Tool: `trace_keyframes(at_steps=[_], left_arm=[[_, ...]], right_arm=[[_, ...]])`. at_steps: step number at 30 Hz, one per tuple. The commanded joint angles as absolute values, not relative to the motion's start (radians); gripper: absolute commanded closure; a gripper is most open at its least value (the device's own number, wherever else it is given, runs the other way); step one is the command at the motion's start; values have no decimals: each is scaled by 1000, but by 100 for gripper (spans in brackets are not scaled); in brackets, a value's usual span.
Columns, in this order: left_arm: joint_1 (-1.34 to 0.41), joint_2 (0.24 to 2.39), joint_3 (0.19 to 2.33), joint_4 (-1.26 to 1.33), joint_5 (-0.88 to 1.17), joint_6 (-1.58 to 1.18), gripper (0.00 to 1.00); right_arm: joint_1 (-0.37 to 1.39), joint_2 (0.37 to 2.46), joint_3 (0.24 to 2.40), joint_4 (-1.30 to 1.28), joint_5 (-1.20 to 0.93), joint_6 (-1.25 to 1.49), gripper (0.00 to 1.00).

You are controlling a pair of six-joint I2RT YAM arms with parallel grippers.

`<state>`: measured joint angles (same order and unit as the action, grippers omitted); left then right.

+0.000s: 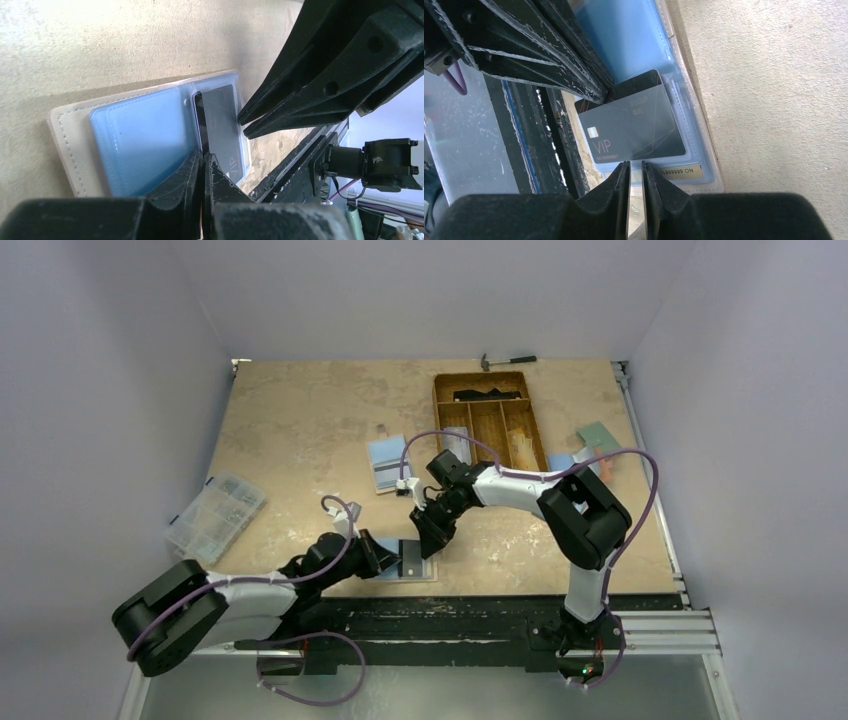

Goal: Take the credit cards out of the card holder
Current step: Remove the credit card from the card holder.

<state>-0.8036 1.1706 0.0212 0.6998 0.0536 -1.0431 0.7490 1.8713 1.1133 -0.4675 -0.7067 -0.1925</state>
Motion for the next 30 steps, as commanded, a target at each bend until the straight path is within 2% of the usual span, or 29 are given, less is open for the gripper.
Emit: trace_keyframes(at_steps=[1, 9, 19, 30], left_arm=[[-806, 1047, 14, 594, 16, -996, 100], [-800, 902, 16, 422, -26, -972, 100], [-799, 787, 89, 172, -64, -885, 100], [-799, 631, 132, 37, -93, -810, 100]], right_arm=[[755, 1909, 1120, -435, -604, -210, 75], [755, 1910, 1129, -452, -610, -233, 71], [755, 1829, 1174, -599, -795, -443, 51], [753, 1789, 1204, -681, -882, -541, 48]])
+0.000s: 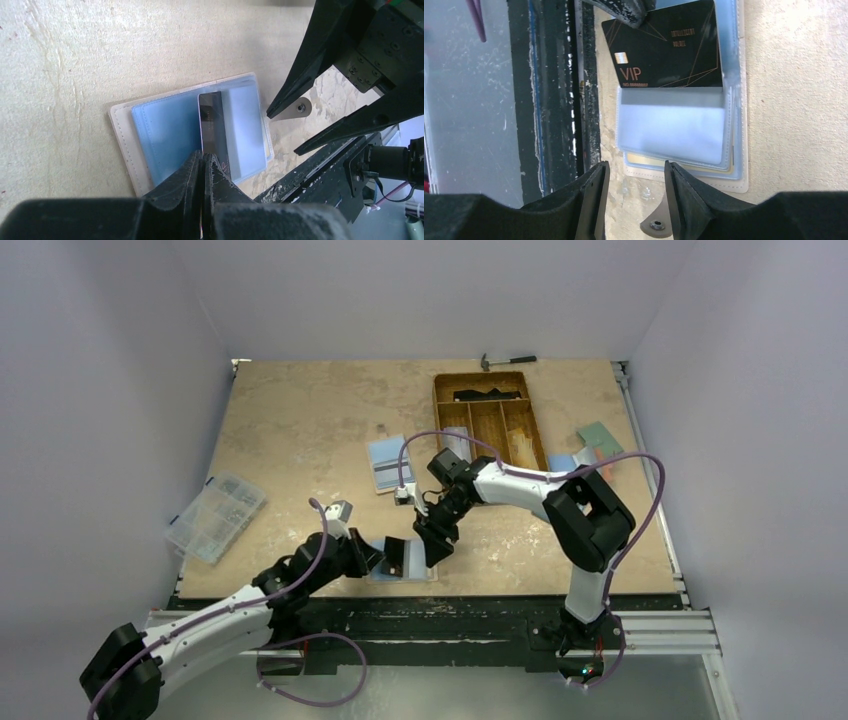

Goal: Take the credit cards out of the card holder
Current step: Remove the credit card from the card holder.

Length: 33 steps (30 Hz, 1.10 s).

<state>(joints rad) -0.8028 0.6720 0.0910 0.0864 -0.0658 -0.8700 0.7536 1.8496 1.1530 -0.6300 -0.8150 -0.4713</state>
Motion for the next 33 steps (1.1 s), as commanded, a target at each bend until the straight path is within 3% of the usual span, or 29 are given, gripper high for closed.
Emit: trace_keyframes(at_steps=[1, 12, 33], left_arm=[[-799, 619, 136, 30, -93, -803, 100], [-799, 575, 192, -48, -81, -765, 100], [-798, 655, 224, 130, 79, -739, 100]], right_arm=[[753, 1784, 1209, -691, -891, -552, 47], [741, 1762, 1216, -712, -917, -575, 45], [692, 1729, 1232, -675, -963, -637, 40]])
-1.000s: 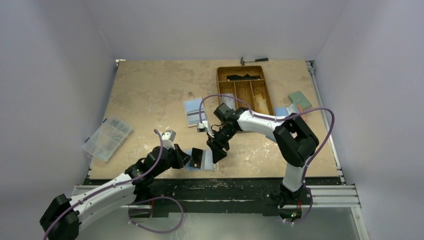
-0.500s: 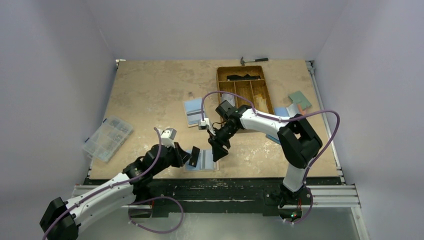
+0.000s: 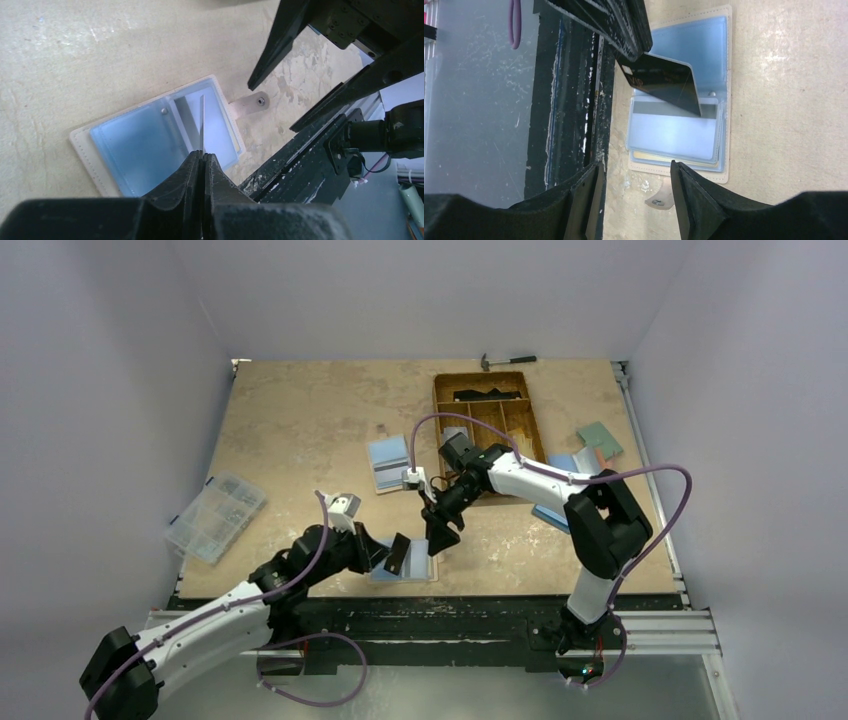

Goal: Take the credit cards out of the card holder
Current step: Remove the credit card from the card holder.

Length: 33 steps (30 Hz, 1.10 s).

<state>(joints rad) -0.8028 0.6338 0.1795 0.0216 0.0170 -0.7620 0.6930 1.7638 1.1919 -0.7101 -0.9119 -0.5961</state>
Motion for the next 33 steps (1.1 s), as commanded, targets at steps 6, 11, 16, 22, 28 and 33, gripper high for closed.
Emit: trace_keyframes(at_steps=[6, 11, 16, 22, 28, 33], left_arm=[[-799, 708, 240, 188, 147, -736, 100], [-798, 727, 238, 236, 187, -746, 100], [-800, 752, 233, 288, 213, -756, 100], [-799, 764, 229, 319, 224, -762, 100], [-798, 755, 228, 306, 215, -760, 100], [-798, 711, 270, 144, 120, -761, 78]], right_arm=[[692, 1738, 1264, -643, -982, -673, 38], [692, 1758, 1261, -644, -991, -687, 38], [693, 1779, 1267, -678, -1027, -705, 39], [699, 1826, 1289, -762, -1095, -757, 49], [704, 1886, 1355, -903, -1174, -862, 97], [701, 1884, 1362, -925, -1153, -877, 100]])
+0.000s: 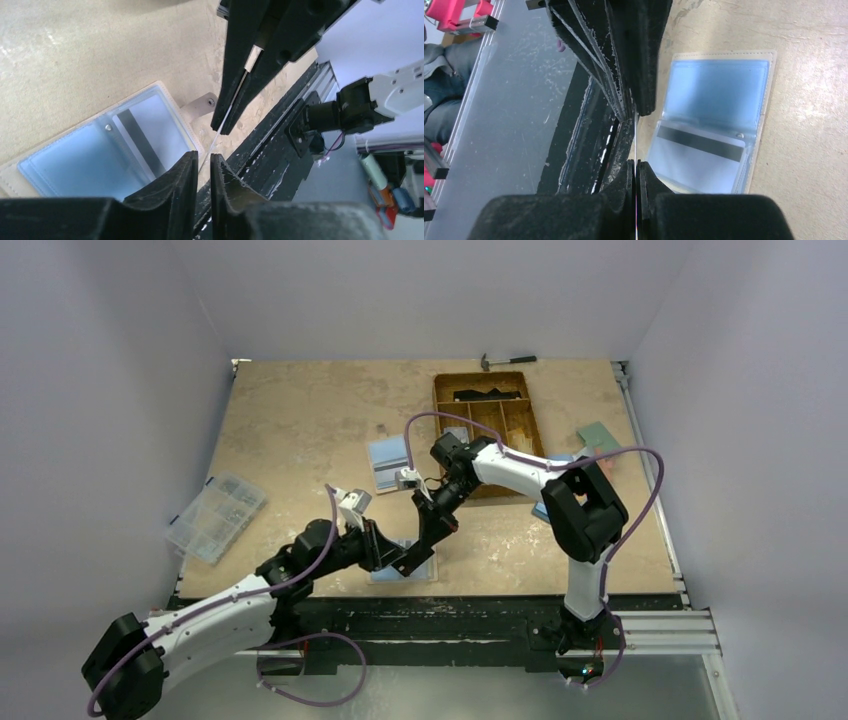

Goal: Take the credit cards out of the card holder
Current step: Remove the credit card from the card holder, then place the credit card in the storage box.

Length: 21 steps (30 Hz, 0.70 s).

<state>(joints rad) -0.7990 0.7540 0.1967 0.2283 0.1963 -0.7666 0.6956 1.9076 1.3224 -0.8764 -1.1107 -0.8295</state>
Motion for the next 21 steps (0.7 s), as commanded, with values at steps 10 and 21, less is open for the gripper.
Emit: trace_keyframes(at_steps=[10, 21], left_arm=[[-799, 409, 327, -226, -158, -770, 7], [-799, 360, 255, -242, -148, -859, 6]], right_arm=[[488, 1757, 1405, -946, -1060, -868, 100], [127, 1834, 1787, -880, -911, -624, 100]])
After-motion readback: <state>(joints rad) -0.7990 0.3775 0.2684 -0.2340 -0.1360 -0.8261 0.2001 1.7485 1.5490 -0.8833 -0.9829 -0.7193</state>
